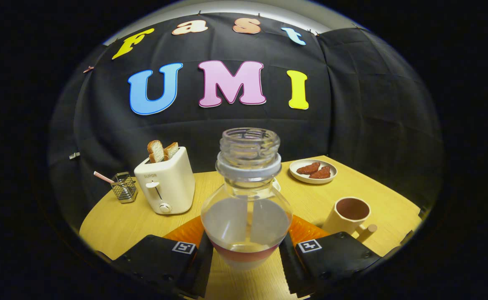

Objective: Take the bottle from table, then pour the juice into the cup, finally place the bottle on the coaster

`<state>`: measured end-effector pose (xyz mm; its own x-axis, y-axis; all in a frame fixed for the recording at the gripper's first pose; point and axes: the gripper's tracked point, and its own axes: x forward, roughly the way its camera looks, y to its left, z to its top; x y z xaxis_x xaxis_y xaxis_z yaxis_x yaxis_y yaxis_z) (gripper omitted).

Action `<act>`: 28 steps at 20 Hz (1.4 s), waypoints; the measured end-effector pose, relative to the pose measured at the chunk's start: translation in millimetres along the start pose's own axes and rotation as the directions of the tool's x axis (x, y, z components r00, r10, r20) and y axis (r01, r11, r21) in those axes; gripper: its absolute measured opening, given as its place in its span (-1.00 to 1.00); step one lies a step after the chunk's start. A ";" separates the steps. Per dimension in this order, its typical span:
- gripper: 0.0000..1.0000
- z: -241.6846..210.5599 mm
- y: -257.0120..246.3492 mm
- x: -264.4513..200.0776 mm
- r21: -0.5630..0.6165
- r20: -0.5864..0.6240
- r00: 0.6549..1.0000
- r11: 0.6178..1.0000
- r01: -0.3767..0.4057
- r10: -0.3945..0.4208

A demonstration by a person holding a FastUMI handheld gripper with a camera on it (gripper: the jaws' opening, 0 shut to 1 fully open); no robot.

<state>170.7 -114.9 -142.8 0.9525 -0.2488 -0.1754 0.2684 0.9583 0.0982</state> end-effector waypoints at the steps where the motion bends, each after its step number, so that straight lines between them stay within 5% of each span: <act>1: 0.47 4.8 3.4 9.0 -0.018 0.007 1.000 1.000 0.003 -0.003; 11: 0.48 3.2 12.4 91.5 -0.151 0.025 0.995 0.984 0.096 -0.094; 28: 0.51 -29.5 -3.2 132.5 0.006 -0.102 0.984 0.989 0.151 -0.149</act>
<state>291.8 -146.8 -195.3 0.8822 -0.3734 -0.2868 0.4096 0.9091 0.0764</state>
